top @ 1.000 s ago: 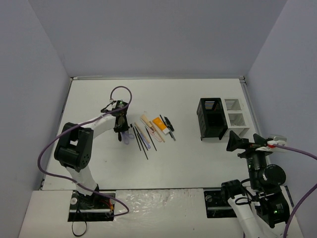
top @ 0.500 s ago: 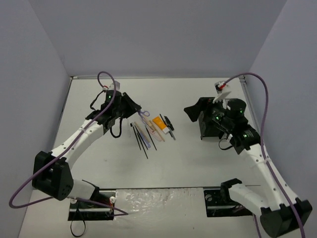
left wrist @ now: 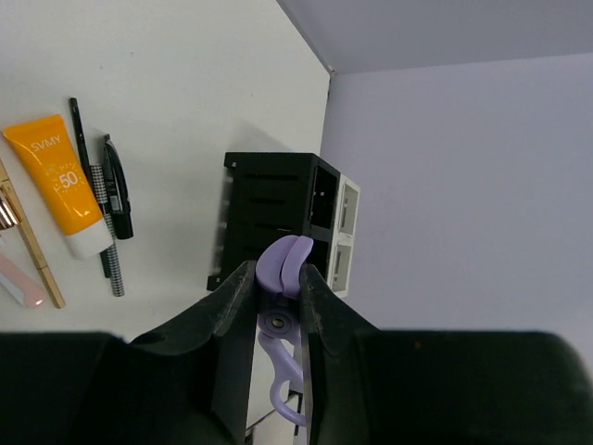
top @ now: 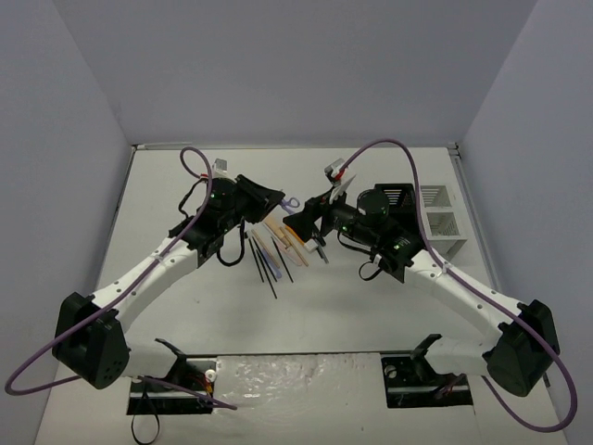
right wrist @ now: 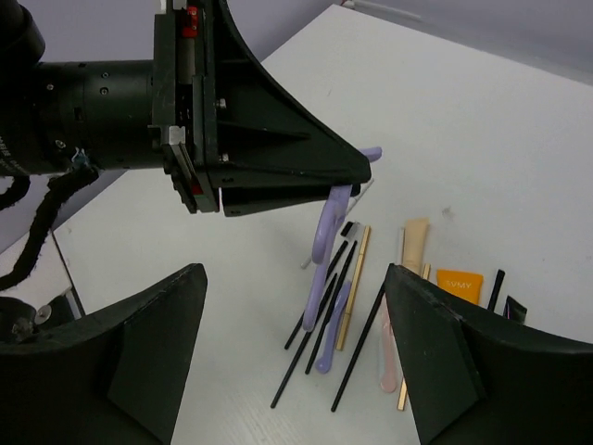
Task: Organize the makeup
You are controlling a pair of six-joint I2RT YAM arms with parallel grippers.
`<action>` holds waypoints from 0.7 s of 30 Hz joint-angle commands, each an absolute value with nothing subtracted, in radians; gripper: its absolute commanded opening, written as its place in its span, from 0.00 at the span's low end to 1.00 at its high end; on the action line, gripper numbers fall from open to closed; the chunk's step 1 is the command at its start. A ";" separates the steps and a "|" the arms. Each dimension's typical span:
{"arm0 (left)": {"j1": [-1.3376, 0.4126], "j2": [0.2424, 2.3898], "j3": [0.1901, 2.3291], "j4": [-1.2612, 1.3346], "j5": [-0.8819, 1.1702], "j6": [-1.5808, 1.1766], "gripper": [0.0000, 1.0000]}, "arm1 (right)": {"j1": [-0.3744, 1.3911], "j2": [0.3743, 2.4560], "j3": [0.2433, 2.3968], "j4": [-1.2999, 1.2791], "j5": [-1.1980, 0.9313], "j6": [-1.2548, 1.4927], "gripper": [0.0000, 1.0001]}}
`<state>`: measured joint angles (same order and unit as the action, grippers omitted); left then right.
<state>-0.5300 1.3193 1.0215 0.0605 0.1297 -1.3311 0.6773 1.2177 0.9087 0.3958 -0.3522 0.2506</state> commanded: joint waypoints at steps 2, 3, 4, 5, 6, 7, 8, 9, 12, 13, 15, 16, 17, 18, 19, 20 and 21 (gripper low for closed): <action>-0.553 1.290 1.050 0.178 0.107 -1.461 0.00 | 0.703 1.252 0.928 0.595 -0.251 0.187 0.67; -0.555 1.289 1.046 0.179 0.105 -1.470 0.00 | 0.703 1.258 0.930 0.602 -0.248 0.187 0.65; -0.555 1.288 1.044 0.180 0.103 -1.477 0.00 | 0.702 1.266 0.931 0.608 -0.250 0.187 0.64; -0.556 1.284 1.041 0.182 0.100 -1.483 0.00 | 0.703 1.272 0.933 0.612 -0.252 0.189 0.62; -0.557 1.281 1.037 0.184 0.096 -1.489 0.00 | 0.706 1.276 0.936 0.615 -0.253 0.192 0.61; -0.558 1.278 1.031 0.187 0.092 -1.497 0.00 | 0.710 1.280 0.937 0.614 -0.251 0.190 0.60; -0.558 1.276 1.026 0.189 0.087 -1.505 0.00 | 0.714 1.282 0.939 0.614 -0.248 0.188 0.58; -0.559 1.273 1.023 0.191 0.086 -1.511 0.00 | 0.718 1.284 0.939 0.615 -0.240 0.185 0.56; -0.566 1.269 1.020 0.195 0.084 -1.521 0.00 | 0.721 1.279 0.927 0.637 -0.225 0.187 0.49; -0.567 1.267 1.018 0.195 0.084 -1.523 0.00 | 0.722 1.274 0.920 0.648 -0.220 0.189 0.47; -0.572 1.262 1.011 0.195 0.083 -1.531 0.00 | 0.726 1.270 0.916 0.658 -0.207 0.192 0.45; -0.575 1.260 1.006 0.197 0.078 -1.534 0.00 | 0.726 1.271 0.916 0.659 -0.206 0.193 0.43; -0.578 1.257 1.003 0.199 0.073 -1.536 0.00 | 0.727 1.272 0.916 0.659 -0.206 0.194 0.42; -0.580 1.254 1.001 0.197 0.070 -1.538 0.00 | 0.728 1.274 0.916 0.657 -0.206 0.195 0.40; -0.583 1.253 0.999 0.196 0.066 -1.539 0.00 | 0.729 1.275 0.915 0.657 -0.204 0.195 0.38; -0.584 1.252 0.997 0.196 0.060 -1.540 0.00 | 0.730 1.276 0.914 0.658 -0.201 0.196 0.37; -0.586 1.250 0.997 0.198 0.058 -1.540 0.00 | 0.730 1.276 0.912 0.659 -0.197 0.196 0.36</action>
